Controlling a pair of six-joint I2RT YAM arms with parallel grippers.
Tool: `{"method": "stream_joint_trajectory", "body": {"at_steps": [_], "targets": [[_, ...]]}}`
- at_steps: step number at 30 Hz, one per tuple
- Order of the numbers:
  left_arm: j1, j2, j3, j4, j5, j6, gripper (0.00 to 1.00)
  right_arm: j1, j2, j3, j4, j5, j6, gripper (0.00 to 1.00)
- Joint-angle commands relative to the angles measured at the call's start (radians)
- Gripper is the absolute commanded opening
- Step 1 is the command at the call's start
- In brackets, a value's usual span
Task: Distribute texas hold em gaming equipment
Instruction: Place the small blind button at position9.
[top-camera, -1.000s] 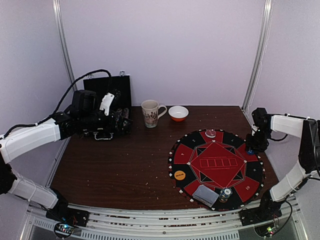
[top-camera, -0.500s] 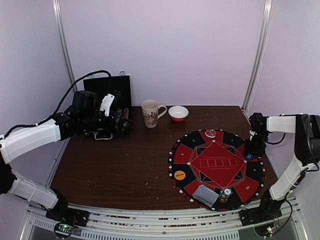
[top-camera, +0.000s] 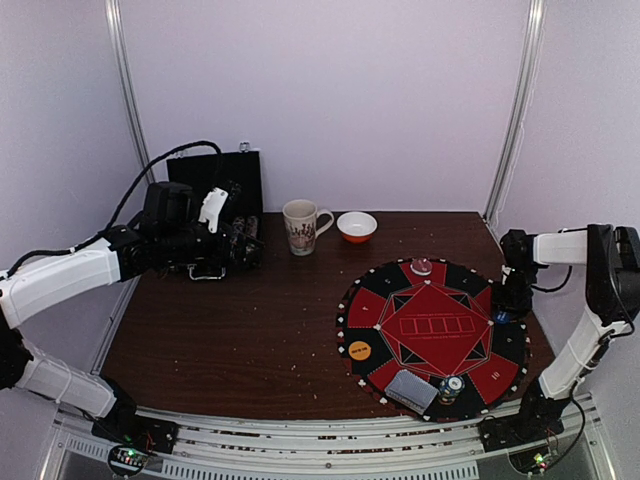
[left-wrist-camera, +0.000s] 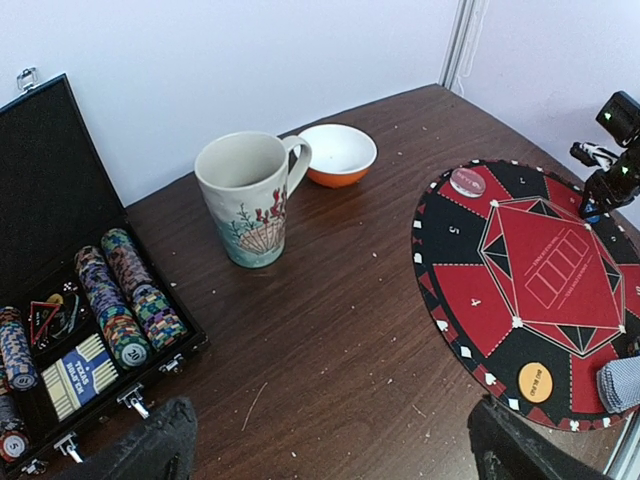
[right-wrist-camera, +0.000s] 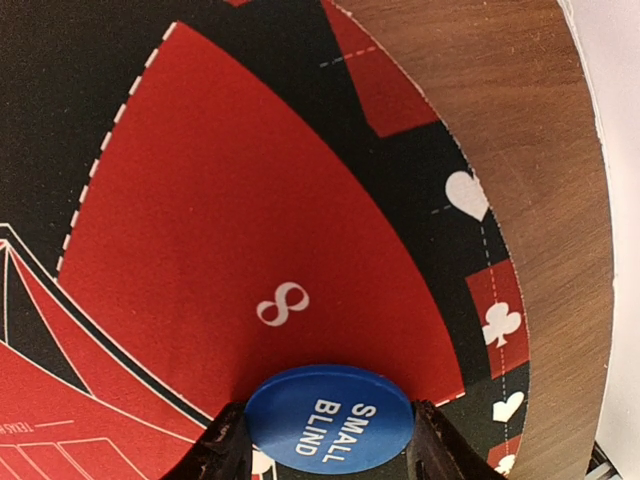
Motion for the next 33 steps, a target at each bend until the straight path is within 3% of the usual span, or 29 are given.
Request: {"method": "stream_joint_trajectory", "body": {"at_steps": [1, 7, 15, 28, 33], "targets": [[-0.004, -0.022, -0.004, 0.017, -0.014, 0.017, 0.98, -0.007, -0.023, 0.012, -0.067, -0.011, 0.02, 0.26], [-0.004, -0.026, 0.004, 0.007, -0.022, 0.025, 0.98, -0.007, -0.101, -0.046, -0.134, -0.067, 0.073, 0.21], [-0.005, -0.022, 0.01, 0.007, -0.008, 0.053, 0.98, -0.009, -0.202, -0.125, -0.159, 0.064, 0.125, 0.21], [-0.004, -0.036, 0.004, -0.026, -0.022, 0.132, 0.98, -0.067, -0.168, -0.17, -0.089, 0.019, 0.129, 0.2], [-0.003, -0.039, 0.005, -0.036, -0.028, 0.148, 0.98, -0.067, -0.176, -0.178, -0.086, 0.01, 0.131, 0.26]]}}
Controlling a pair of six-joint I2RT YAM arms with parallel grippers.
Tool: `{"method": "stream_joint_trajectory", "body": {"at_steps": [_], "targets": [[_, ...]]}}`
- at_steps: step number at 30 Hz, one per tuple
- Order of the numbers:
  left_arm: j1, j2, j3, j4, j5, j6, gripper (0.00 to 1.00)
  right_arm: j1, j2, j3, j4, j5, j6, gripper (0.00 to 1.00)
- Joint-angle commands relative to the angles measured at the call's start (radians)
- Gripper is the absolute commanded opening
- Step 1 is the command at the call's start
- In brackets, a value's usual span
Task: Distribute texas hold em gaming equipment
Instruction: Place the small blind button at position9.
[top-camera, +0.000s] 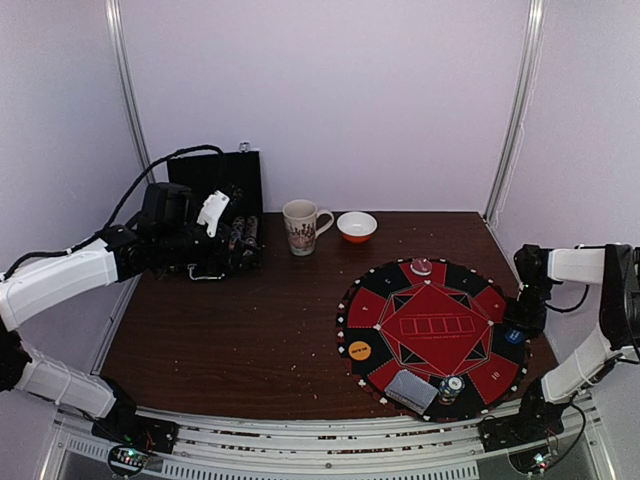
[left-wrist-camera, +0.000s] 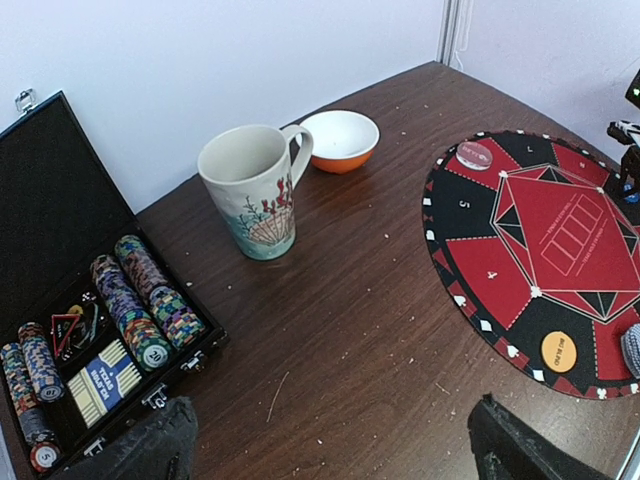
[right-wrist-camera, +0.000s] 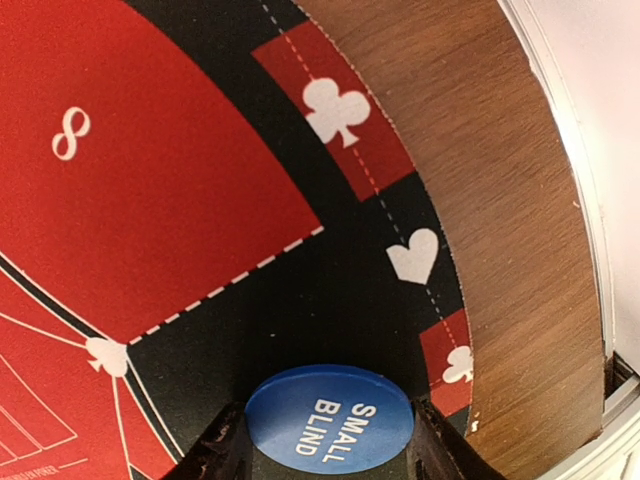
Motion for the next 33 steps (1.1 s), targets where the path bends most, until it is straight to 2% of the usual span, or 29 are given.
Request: {"method": "stream_joint_trajectory", "body": {"at_steps": [1, 4, 5, 6, 8, 12, 17, 23, 27, 33], "targets": [[-0.003, -0.026, 0.006, 0.008, -0.012, 0.031, 0.98, -0.007, -0.003, -0.017, -0.006, -0.006, 0.008, 0.28], [-0.003, -0.031, 0.006, 0.006, -0.011, 0.032, 0.98, -0.007, -0.005, -0.025, -0.002, -0.012, 0.009, 0.33], [-0.003, -0.034, 0.005, 0.007, -0.01, 0.033, 0.98, -0.007, -0.005, -0.025, -0.002, -0.014, 0.009, 0.39], [-0.003, -0.036, 0.006, 0.006, -0.01, 0.034, 0.98, -0.007, -0.005, -0.025, -0.004, -0.017, 0.008, 0.51], [-0.003, -0.042, 0.007, 0.003, -0.01, 0.033, 0.98, -0.007, -0.008, -0.017, -0.01, -0.02, 0.005, 0.65], [-0.003, -0.053, 0.008, -0.007, -0.01, 0.034, 0.98, -0.007, -0.044, 0.007, -0.031, -0.01, 0.006, 0.81], [-0.002, -0.051, 0.017, -0.004, -0.007, 0.034, 0.98, -0.007, -0.122, 0.05, -0.058, -0.011, 0.015, 0.86], [-0.003, -0.021, 0.045, 0.062, 0.061, 0.012, 0.98, -0.007, -0.211, 0.072, -0.042, -0.032, 0.018, 0.9], [-0.004, 0.014, 0.074, 0.097, 0.107, -0.007, 0.98, -0.007, -0.262, 0.07, -0.015, -0.07, 0.005, 0.94], [-0.005, 0.039, 0.095, 0.128, 0.081, -0.085, 0.98, -0.007, -0.312, 0.081, -0.002, -0.165, -0.032, 0.95]]}}
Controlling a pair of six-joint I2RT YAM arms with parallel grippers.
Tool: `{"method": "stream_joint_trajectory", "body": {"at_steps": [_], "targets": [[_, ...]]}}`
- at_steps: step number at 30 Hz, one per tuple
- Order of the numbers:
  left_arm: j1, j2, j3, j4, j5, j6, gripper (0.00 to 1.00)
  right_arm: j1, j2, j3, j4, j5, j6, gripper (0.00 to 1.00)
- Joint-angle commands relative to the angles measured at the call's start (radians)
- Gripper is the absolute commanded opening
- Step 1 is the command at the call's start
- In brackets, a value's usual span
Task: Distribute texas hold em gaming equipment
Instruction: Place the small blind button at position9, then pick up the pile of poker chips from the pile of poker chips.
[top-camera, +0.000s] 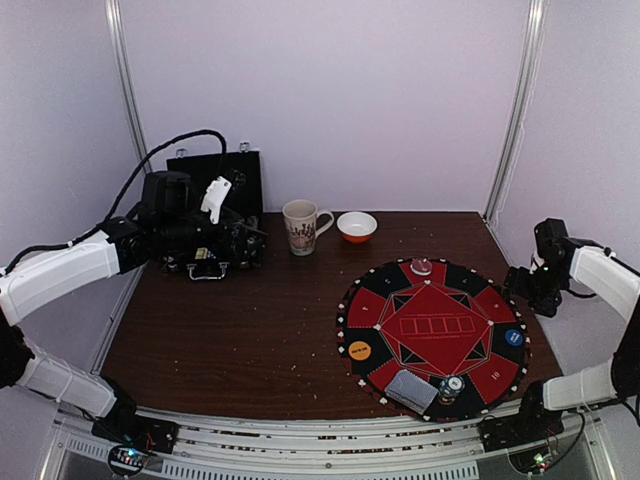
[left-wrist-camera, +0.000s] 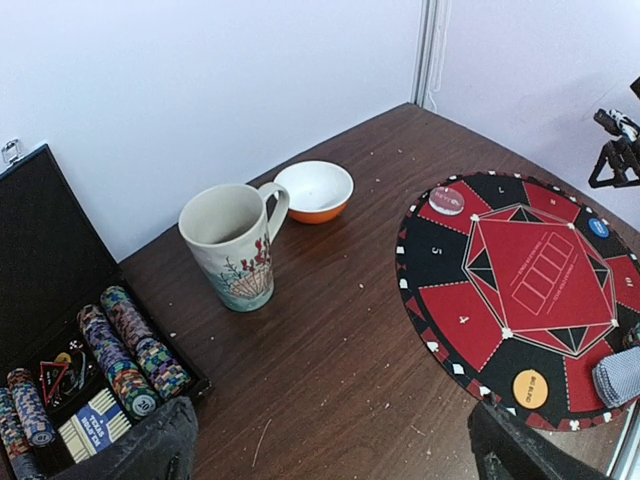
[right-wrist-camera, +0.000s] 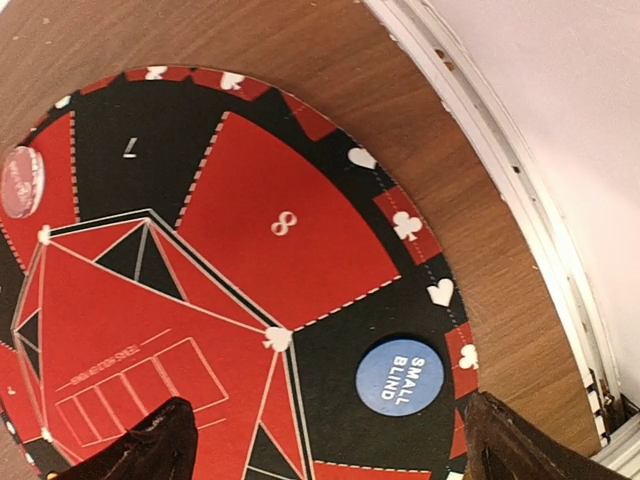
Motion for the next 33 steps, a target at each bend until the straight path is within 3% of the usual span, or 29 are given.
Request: {"method": "stream_joint_trajectory", "body": {"at_steps": [1, 4, 10, 17, 23, 27, 33], "targets": [[-0.005, 0.012, 0.029, 0.101, 0.005, -0.09, 0.98, -0.004, -0.041, 0.023, 0.011, -0.114, -0.025, 0.95], [-0.006, 0.02, 0.018, 0.175, 0.006, -0.158, 0.98, -0.004, -0.066, 0.015, 0.057, -0.165, -0.017, 0.94], [-0.016, 0.074, 0.005, 0.363, -0.007, -0.271, 0.98, 0.048, -0.056, 0.05, 0.059, -0.297, -0.058, 0.82], [-0.017, 0.102, 0.004, 0.483, -0.025, -0.337, 0.98, 0.494, 0.019, 0.193, -0.023, -0.077, -0.032, 0.82], [-0.017, 0.07, -0.01, 0.415, -0.04, -0.296, 0.98, 0.863, 0.165, 0.237, 0.059, 0.06, 0.107, 0.9], [-0.016, 0.034, -0.022, 0.337, -0.055, -0.25, 0.98, 1.042, 0.344, 0.307, 0.113, 0.084, 0.143, 0.95], [-0.017, -0.052, -0.076, 0.261, -0.096, -0.146, 0.98, 1.16, 0.698, 0.579, -0.02, 0.098, 0.117, 0.93]]}}
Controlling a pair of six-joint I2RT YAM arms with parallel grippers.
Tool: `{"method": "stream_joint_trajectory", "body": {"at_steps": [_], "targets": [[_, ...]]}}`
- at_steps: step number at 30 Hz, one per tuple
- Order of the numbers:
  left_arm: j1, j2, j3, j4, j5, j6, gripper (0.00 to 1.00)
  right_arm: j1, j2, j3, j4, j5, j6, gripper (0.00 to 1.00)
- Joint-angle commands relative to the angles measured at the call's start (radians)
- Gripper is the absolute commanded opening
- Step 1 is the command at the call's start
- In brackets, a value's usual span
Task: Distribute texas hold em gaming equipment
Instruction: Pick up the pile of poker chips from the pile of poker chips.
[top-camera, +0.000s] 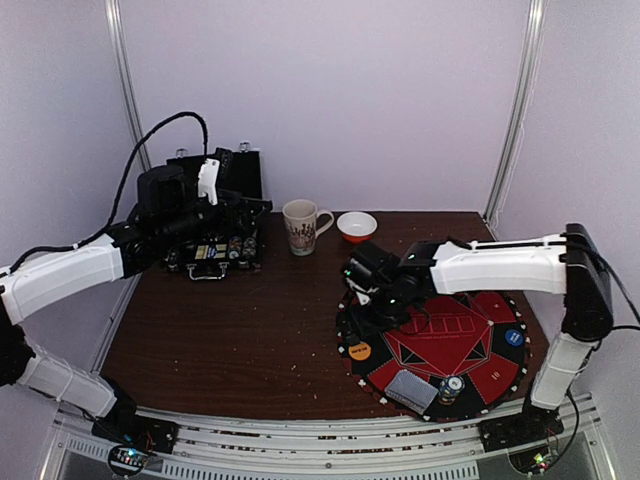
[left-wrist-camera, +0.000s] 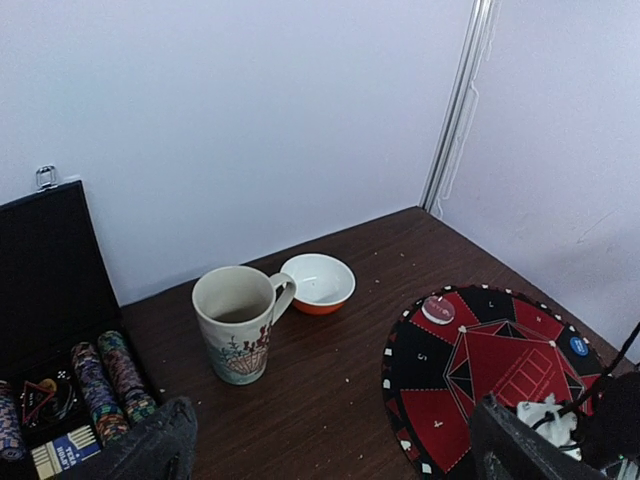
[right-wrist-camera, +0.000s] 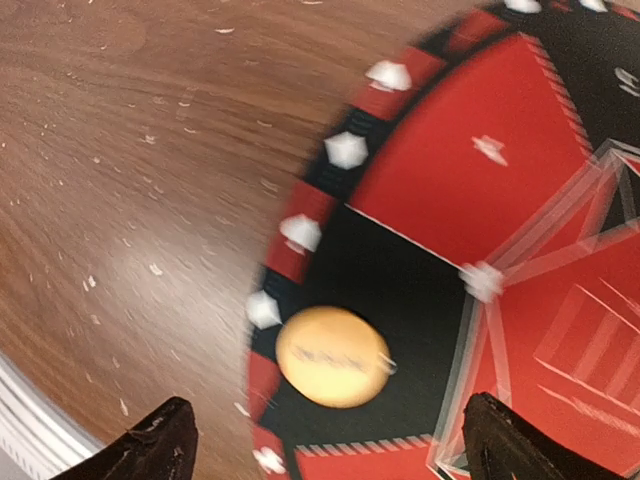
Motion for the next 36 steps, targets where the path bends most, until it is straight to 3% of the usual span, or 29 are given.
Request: {"method": "stream_joint_trajectory", "body": {"at_steps": [1, 8, 16, 24, 29, 36], "targets": [[-0.004, -0.079, -0.059, -0.027, -0.043, 0.102, 0.98, 0.056, 0.196, 0.179, -0.112, 0.053, 0.005, 0.92], [-0.004, -0.128, -0.13, 0.006, -0.064, 0.139, 0.98, 0.058, 0.291, 0.26, -0.196, 0.074, 0.015, 0.88], [-0.004, -0.123, -0.14, 0.012, -0.067, 0.167, 0.98, 0.046, 0.147, 0.285, -0.368, 0.08, 0.042, 0.97], [-0.003, -0.123, -0.146, 0.016, -0.07, 0.181, 0.98, -0.004, -0.229, -0.032, -0.59, 0.063, 0.29, 1.0], [-0.003, -0.106, -0.13, 0.006, -0.051, 0.18, 0.98, -0.011, -0.385, -0.244, -0.518, -0.039, 0.378, 1.0], [-0.003, -0.103, -0.12, 0.0, -0.045, 0.178, 0.98, -0.043, -0.421, -0.38, -0.438, -0.051, 0.381, 1.0]]}}
